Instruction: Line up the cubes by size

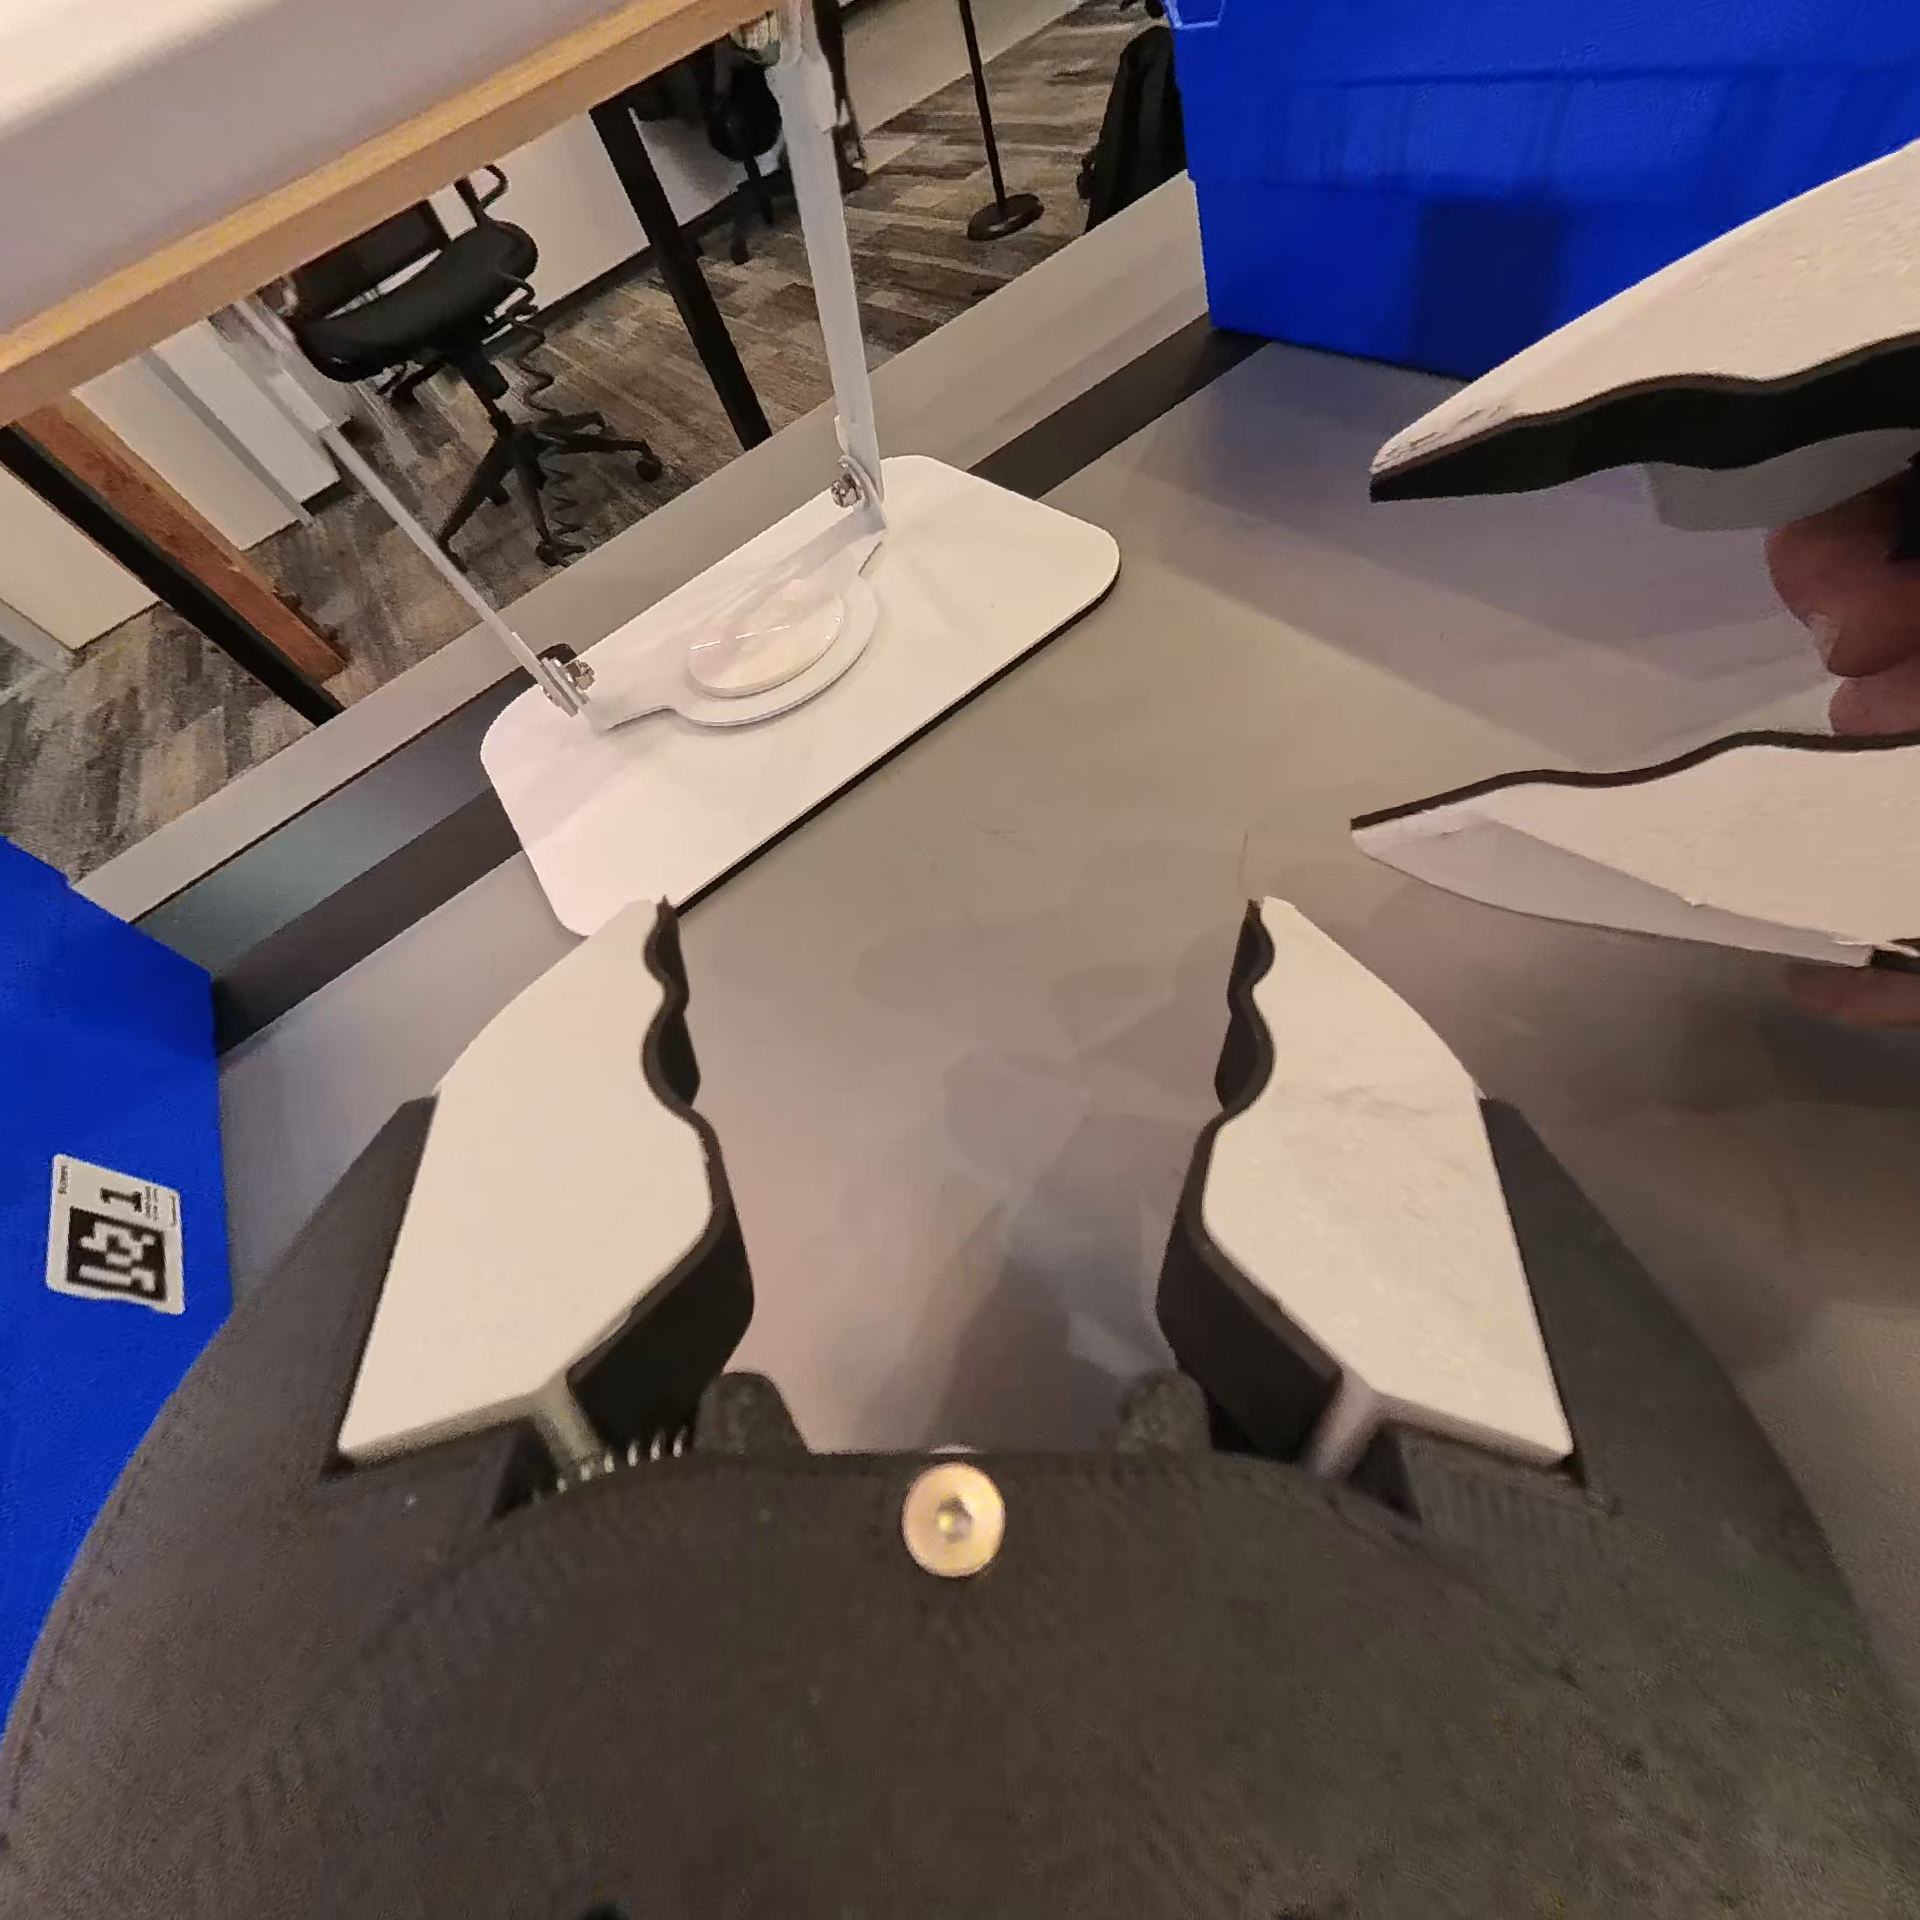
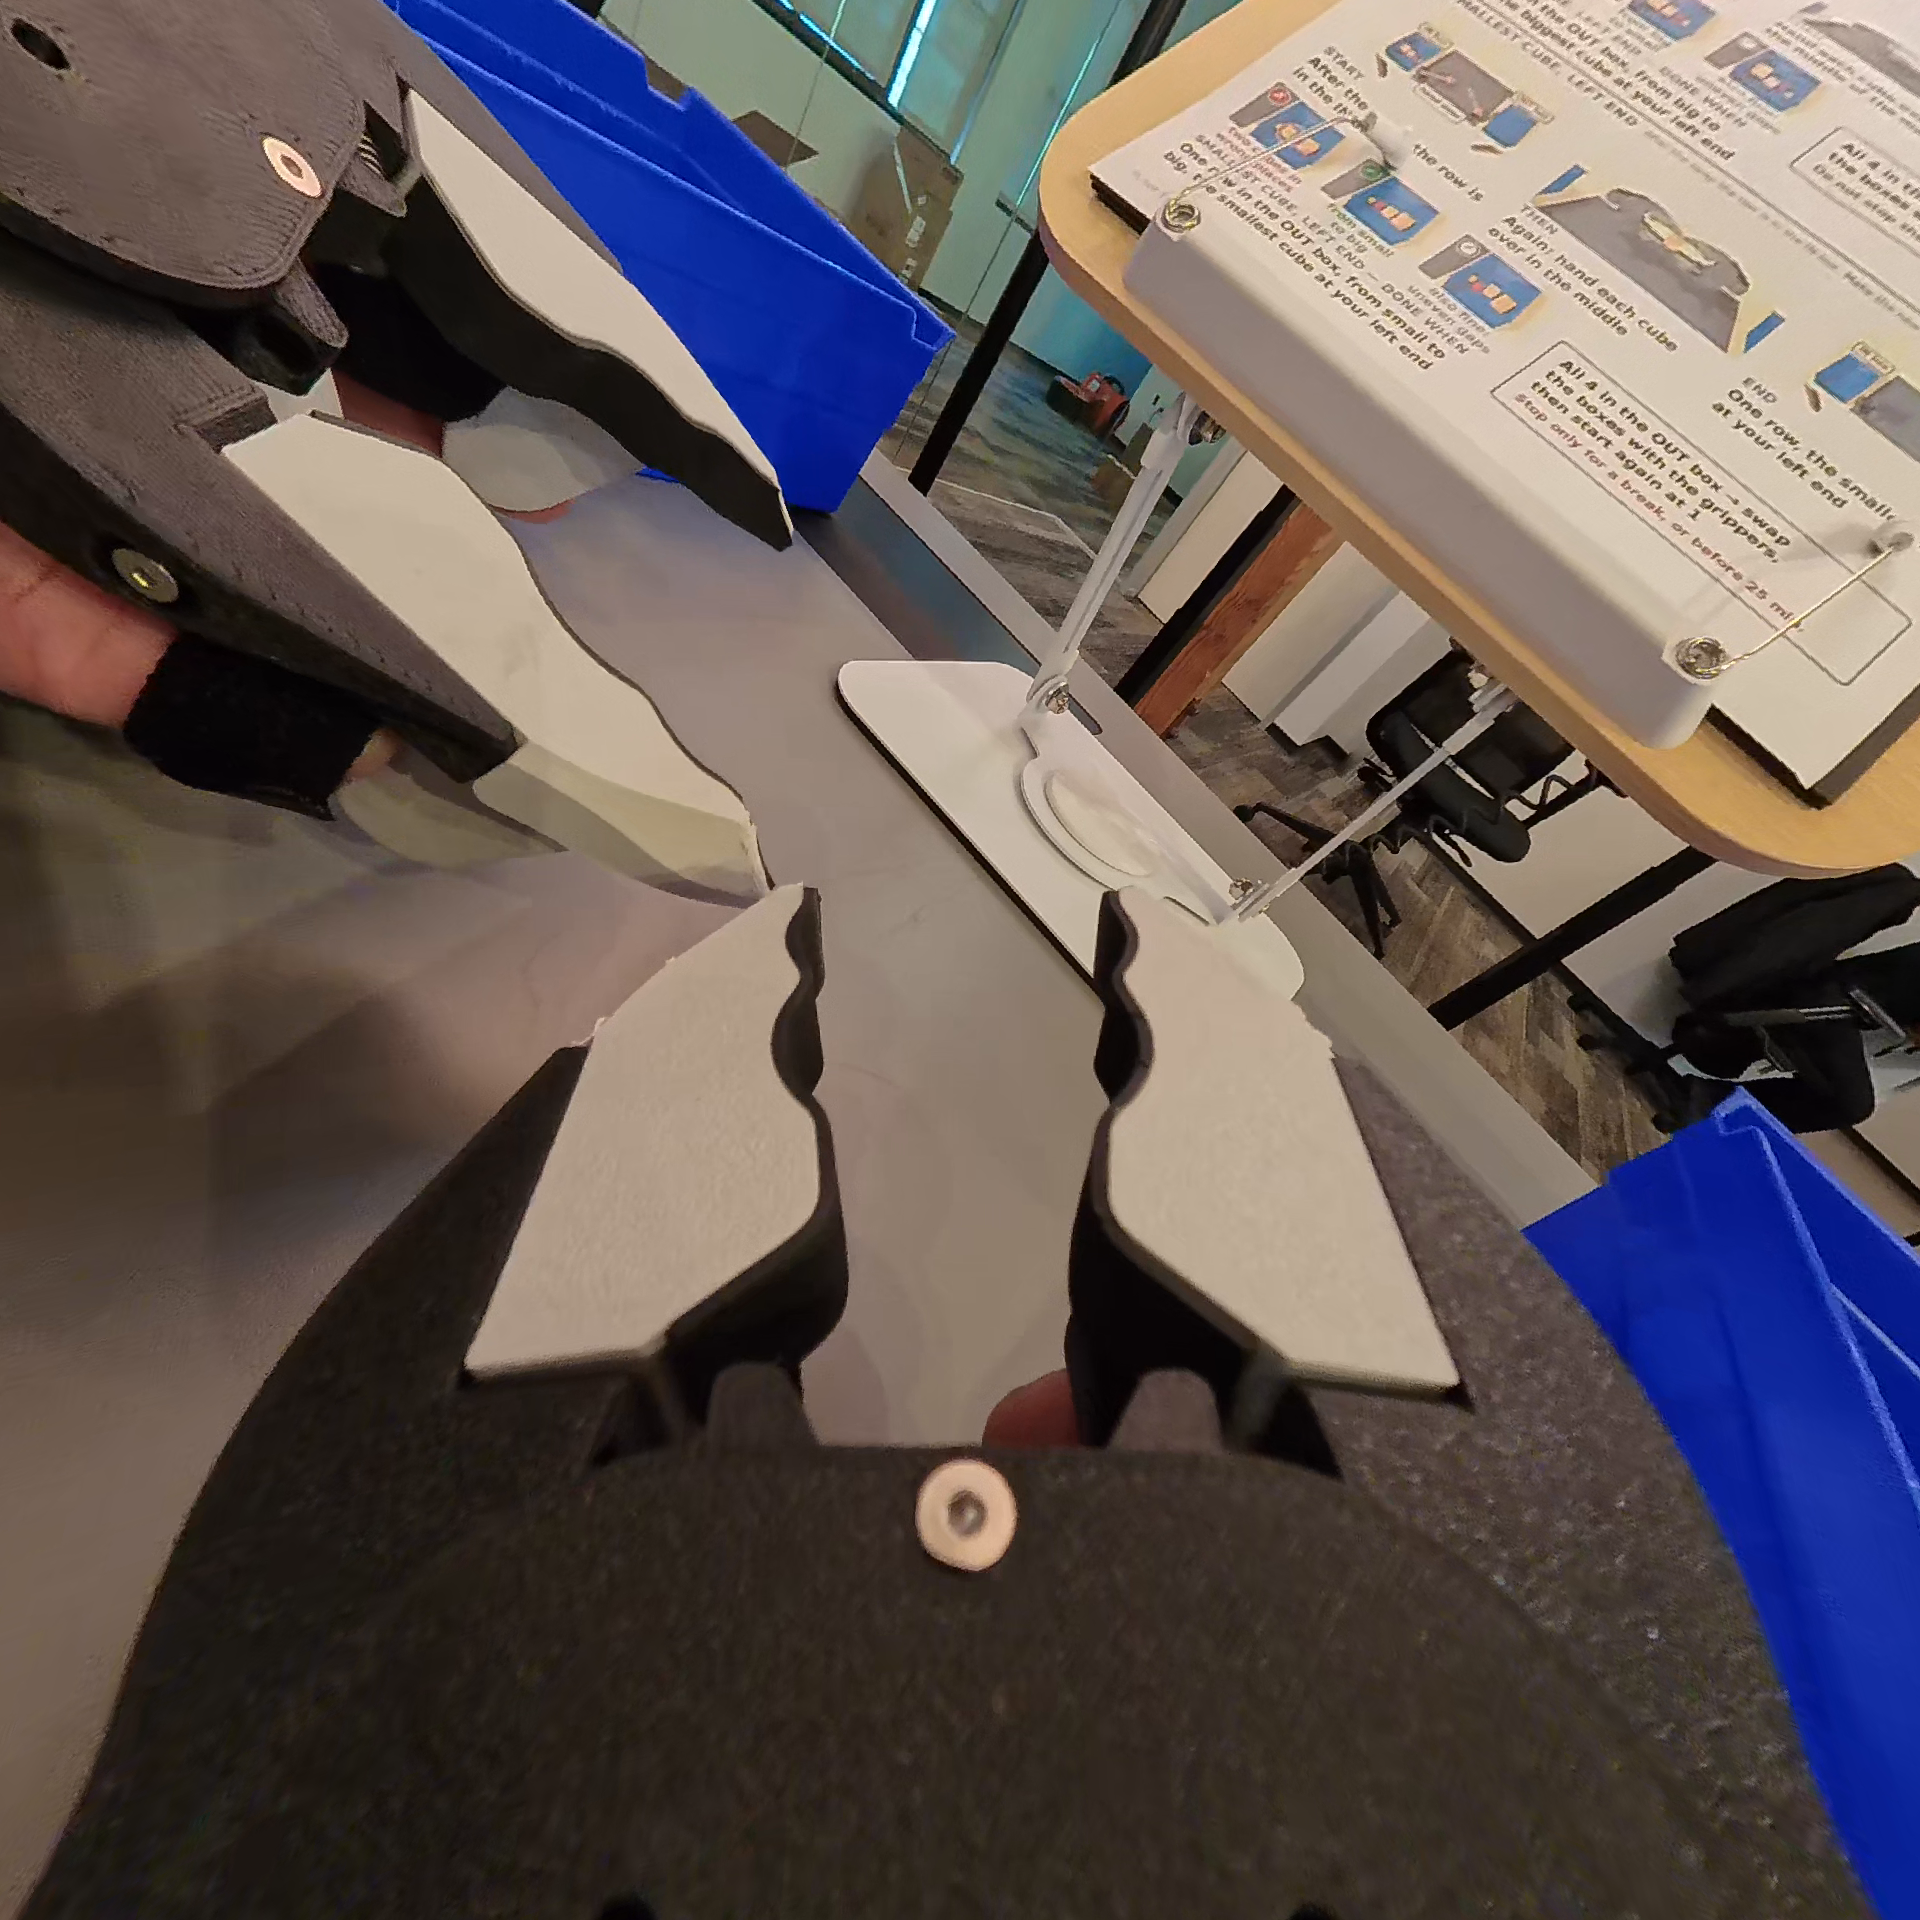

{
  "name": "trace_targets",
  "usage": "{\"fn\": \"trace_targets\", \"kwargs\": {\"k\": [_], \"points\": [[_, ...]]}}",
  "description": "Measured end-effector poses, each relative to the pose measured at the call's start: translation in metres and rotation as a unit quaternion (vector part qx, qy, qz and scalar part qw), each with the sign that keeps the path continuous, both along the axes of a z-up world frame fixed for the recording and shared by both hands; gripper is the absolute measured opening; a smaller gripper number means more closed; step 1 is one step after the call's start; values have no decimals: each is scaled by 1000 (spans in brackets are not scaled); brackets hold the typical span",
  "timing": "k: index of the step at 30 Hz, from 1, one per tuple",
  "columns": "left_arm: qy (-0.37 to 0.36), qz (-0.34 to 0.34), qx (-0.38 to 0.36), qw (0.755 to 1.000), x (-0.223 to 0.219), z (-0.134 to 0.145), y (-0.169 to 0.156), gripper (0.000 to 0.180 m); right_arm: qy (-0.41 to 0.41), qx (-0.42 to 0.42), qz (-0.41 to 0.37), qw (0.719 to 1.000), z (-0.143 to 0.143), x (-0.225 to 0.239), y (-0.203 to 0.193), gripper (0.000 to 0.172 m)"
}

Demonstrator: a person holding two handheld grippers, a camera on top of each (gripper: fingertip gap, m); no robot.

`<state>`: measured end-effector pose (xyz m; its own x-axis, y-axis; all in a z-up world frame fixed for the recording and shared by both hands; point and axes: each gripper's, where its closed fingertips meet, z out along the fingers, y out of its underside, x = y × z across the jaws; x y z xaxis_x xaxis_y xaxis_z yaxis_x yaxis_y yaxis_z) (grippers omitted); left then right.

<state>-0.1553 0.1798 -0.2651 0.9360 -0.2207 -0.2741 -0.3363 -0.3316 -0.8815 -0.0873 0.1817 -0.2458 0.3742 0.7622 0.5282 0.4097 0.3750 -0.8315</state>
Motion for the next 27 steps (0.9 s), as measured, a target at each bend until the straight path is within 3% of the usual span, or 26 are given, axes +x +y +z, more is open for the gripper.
{"fn": "trace_targets", "kwargs": {"k": [27], "points": [[32,-10,-2,999,7,-3,-1,99,-6,10,9,1000,-1,-2,-3,46]]}}
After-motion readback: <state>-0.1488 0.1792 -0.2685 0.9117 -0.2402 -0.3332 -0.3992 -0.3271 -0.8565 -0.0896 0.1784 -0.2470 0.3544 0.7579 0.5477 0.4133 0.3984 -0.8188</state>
